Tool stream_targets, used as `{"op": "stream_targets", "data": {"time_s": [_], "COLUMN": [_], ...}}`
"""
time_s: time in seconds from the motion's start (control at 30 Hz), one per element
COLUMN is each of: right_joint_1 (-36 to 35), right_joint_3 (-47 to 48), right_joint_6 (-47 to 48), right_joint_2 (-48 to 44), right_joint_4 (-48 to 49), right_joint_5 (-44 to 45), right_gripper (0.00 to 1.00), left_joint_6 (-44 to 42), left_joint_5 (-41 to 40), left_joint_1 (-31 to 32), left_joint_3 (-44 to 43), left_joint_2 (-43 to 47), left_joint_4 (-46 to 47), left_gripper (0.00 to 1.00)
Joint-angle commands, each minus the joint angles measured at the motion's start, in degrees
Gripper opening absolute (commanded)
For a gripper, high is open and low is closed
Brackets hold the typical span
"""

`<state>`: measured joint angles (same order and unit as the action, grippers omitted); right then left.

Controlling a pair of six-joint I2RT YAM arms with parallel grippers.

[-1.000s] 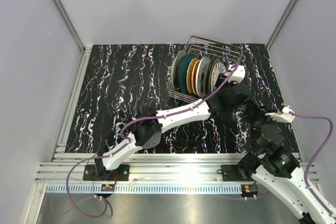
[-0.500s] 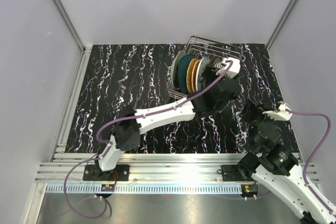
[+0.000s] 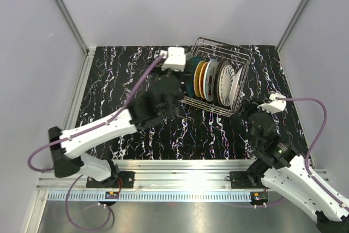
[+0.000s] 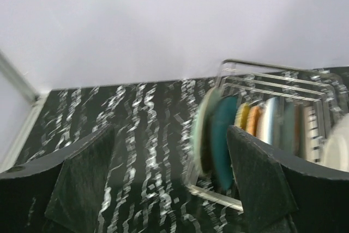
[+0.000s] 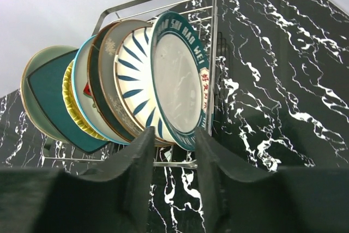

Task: Load the plates into the dish rack
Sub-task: Insert the plate into the dish rack

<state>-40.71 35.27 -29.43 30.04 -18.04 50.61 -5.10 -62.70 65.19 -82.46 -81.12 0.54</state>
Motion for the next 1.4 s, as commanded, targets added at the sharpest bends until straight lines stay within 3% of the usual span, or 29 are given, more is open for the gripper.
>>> {"op": "stream_targets", "data": {"time_s": [0.0, 0.1, 0.3, 0.5, 0.63, 0.97, 1.17, 1.37], "right_joint_1": [0.2, 0.5, 5.7, 14.2, 19.3, 32.2, 32.3, 32.3], "right_joint_3": [3.1, 5.3, 17.0, 29.9, 41.4, 27.2, 21.6, 20.1], "right_joint_6": [3.8, 7.1, 10.8, 11.3, 13.4, 8.1, 7.5, 5.0], "right_joint_2": [2.0, 6.5, 18.2, 27.4, 31.0, 24.9, 20.3, 18.7], "right_joint_4": [5.0, 6.3, 3.5, -3.1, -9.9, -7.4, -5.6, -4.4], "right_joint_5": [-1.6, -2.7, -13.7, -32.3, -35.0, -36.7, -33.3, -31.7], "right_gripper": [0.45, 0.52, 0.64, 0.79, 0.84, 0.87, 0.99, 1.00], "left_joint_6": [8.8, 15.6, 12.7, 10.1, 7.9, 8.8, 9.2, 9.1], "left_joint_5": [4.3, 10.0, 13.7, 13.6, 9.8, 7.9, 6.9, 6.4], "left_joint_1": [-6.1, -14.6, -23.2, -25.9, -26.3, -26.3, -26.3, -26.3], "left_joint_3": [5.4, 9.7, 19.0, 28.4, 33.9, 35.6, 36.0, 36.2], "left_joint_2": [8.7, 16.5, 28.9, 36.1, 42.3, 44.6, 45.4, 44.2], "left_joint_4": [-11.6, -20.1, -20.0, -15.6, -10.5, -8.8, -8.5, -8.5], "left_gripper": [0.86, 0.86, 0.89, 0.91, 0.93, 0.99, 0.99, 0.99]}}
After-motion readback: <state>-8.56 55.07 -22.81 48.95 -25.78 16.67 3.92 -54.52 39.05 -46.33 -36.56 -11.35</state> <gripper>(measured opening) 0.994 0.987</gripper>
